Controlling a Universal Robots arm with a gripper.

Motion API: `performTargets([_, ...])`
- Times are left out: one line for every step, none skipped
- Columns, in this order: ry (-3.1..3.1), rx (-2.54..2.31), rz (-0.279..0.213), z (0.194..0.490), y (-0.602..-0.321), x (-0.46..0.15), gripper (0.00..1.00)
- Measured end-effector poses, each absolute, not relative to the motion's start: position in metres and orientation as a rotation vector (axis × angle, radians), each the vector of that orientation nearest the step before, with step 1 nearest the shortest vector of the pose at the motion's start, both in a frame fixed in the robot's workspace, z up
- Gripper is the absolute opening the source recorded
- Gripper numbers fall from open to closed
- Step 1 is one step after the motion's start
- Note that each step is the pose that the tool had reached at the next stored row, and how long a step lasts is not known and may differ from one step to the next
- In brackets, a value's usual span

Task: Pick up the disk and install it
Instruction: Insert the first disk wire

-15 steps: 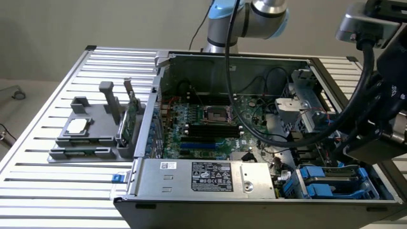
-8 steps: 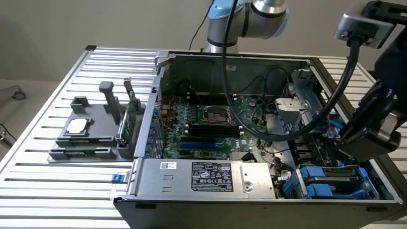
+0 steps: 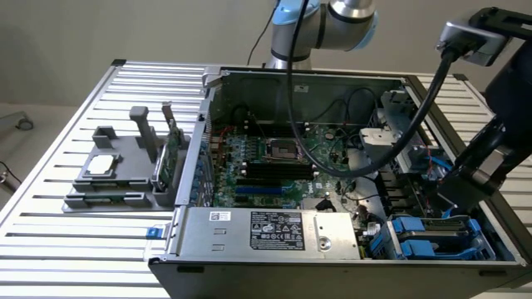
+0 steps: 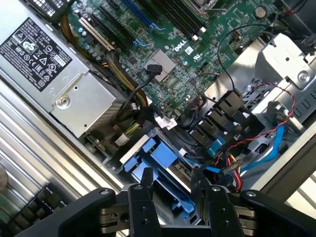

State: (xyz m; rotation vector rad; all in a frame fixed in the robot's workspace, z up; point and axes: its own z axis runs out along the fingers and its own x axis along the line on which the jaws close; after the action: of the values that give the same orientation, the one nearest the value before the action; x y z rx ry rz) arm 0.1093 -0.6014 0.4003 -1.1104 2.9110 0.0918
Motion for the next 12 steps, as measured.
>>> performTargets([2.920, -1.084, 0.092, 0.399, -0.601, 0.109, 0.44])
performTargets([2.929, -1.058, 0.091, 0.398, -0.601, 0.109, 0.44])
performTargets([2.938, -1.031, 0.091, 0.398, -0.601, 0.109, 0.44])
performTargets([2.947, -1.004, 0.091, 0.397, -0.601, 0.109, 0.44])
performTargets([2.955, -0.978, 0.090, 0.396, -0.601, 0.109, 0.44])
performTargets([2.964, -0.951, 0.090, 0.395, -0.601, 0.109, 0.44])
performTargets([2.972, -0.922, 0.089, 0.394, -0.601, 0.109, 0.44])
performTargets([2.980, -0.895, 0.089, 0.393, -0.601, 0.109, 0.44])
performTargets([2.987, -0.868, 0.088, 0.392, -0.601, 0.109, 0.44])
performTargets([2.995, -0.841, 0.088, 0.391, -0.601, 0.109, 0.44])
performTargets([3.002, -0.814, 0.087, 0.390, -0.601, 0.109, 0.44])
performTargets([3.008, -0.786, 0.087, 0.389, -0.601, 0.109, 0.44])
